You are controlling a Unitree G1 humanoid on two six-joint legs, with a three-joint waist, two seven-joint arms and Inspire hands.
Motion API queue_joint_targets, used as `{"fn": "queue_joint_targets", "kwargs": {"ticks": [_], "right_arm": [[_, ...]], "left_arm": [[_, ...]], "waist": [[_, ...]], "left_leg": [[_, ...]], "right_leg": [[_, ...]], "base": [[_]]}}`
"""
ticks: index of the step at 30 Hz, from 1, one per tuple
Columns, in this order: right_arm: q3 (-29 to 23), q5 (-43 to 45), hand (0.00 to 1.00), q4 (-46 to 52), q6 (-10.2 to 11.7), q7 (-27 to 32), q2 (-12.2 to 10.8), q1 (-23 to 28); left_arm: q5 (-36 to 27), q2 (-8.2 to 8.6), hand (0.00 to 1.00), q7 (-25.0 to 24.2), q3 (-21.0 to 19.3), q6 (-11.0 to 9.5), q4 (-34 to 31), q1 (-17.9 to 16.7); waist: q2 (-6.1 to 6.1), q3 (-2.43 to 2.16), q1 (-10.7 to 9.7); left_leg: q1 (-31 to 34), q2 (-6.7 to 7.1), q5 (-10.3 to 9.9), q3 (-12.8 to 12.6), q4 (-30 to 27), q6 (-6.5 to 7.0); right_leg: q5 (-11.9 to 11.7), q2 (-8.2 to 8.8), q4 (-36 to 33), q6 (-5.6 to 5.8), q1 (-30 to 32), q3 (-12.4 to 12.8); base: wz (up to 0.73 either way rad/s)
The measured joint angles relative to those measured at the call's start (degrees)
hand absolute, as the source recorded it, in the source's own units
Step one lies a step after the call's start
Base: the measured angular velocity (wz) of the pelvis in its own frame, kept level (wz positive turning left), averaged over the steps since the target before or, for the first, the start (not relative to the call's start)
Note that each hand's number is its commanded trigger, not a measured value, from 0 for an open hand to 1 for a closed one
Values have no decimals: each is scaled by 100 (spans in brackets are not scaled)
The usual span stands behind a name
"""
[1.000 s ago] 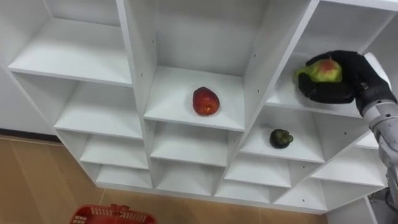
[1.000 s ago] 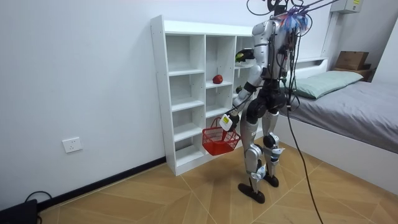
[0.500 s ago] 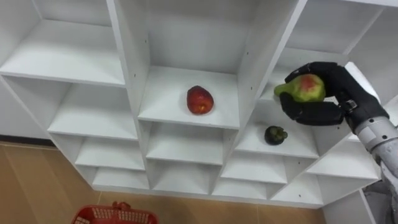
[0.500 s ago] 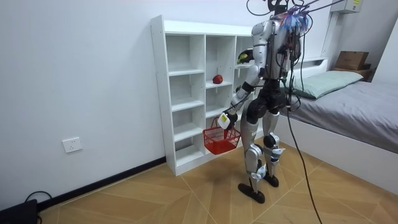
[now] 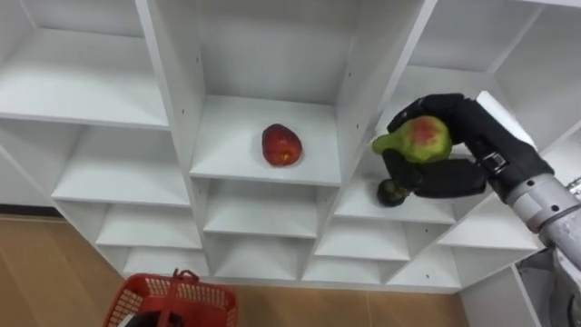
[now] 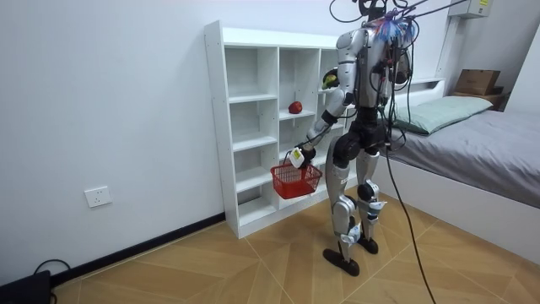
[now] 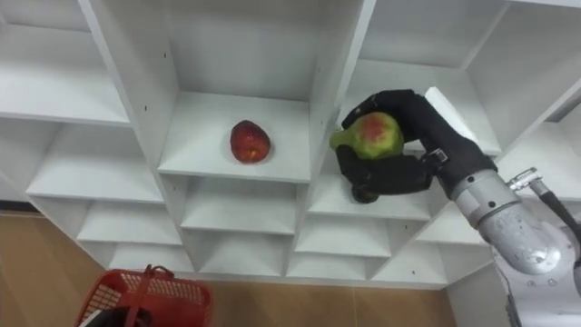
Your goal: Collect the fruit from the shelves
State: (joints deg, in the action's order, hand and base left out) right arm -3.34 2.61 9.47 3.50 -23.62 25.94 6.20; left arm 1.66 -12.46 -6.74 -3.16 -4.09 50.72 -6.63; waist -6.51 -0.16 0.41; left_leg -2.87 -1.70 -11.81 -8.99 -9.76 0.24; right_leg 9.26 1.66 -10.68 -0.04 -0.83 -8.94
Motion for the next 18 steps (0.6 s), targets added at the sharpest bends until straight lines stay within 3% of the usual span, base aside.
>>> {"fn": "queue_joint_targets", "kwargs": {"ticks": [8,13,18], "right_arm": [[97,-16,100,0,-160,-588,-55,164],[160,-33,100,-47,-231,-774,-392,154],[456,-24,100,-228,-241,-917,-455,154]], "left_arm": [[-180,-2,100,39,70,-1,-73,61],[-228,4,100,46,295,1,-298,196],[-584,55,100,138,426,0,-441,308]], "waist": [[-16,32,1],[-10,53,0],[1,63,17]], "left_leg": [[76,-3,0,-11,-28,2],[233,-58,-1,29,-99,1],[266,-64,-2,32,-109,1]], "right_leg": [[-6,-1,-27,-7,79,17],[-43,-3,-10,-18,163,-50],[-44,-1,-10,-18,167,-86]], "base": [[-2],[3],[4]]}}
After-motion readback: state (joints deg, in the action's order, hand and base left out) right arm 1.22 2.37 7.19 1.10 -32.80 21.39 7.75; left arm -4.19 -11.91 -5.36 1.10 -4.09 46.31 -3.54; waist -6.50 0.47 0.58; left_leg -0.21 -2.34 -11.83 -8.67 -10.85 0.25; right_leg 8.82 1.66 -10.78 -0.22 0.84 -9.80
